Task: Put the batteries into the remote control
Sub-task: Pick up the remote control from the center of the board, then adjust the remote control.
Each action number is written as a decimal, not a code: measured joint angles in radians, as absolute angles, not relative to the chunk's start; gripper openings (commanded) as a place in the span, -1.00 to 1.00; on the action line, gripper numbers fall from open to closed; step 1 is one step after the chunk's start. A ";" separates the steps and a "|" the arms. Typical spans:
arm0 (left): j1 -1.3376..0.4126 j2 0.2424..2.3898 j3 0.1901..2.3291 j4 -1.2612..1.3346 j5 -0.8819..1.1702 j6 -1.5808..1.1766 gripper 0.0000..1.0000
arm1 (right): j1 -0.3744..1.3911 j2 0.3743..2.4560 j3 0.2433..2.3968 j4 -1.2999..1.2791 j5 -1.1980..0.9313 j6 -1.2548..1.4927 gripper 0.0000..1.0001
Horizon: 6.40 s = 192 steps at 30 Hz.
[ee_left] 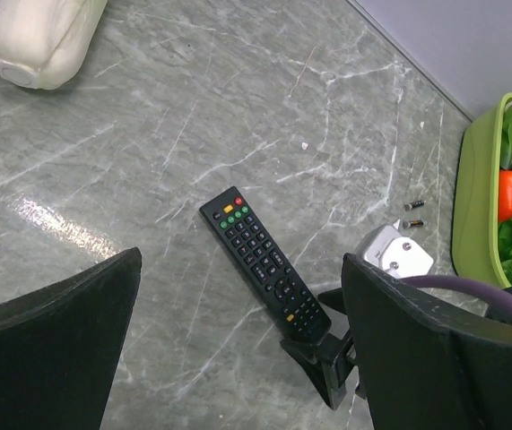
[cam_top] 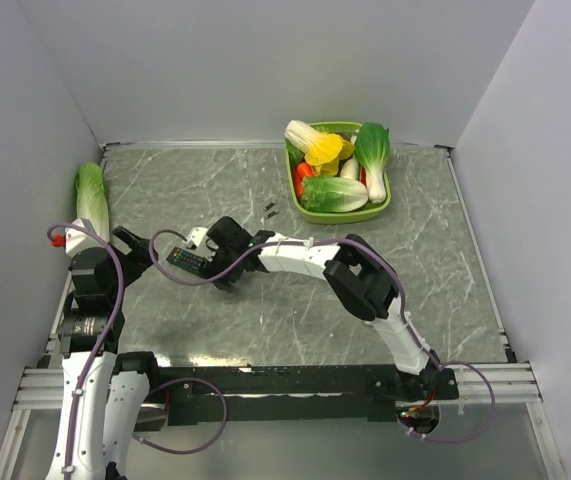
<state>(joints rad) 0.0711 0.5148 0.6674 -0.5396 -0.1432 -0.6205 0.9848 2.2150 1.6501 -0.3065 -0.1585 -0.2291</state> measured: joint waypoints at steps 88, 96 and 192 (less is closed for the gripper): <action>-0.461 0.618 0.251 0.437 0.184 -1.257 0.01 | 0.748 1.597 0.551 1.242 -0.860 1.383 -1.00; -0.477 0.581 0.252 0.403 0.140 -1.275 -0.85 | 0.750 1.596 0.551 1.248 -0.862 1.328 0.38; -0.486 0.596 0.381 0.747 0.482 -1.002 0.19 | 0.791 1.186 0.705 0.734 -0.937 0.775 -1.00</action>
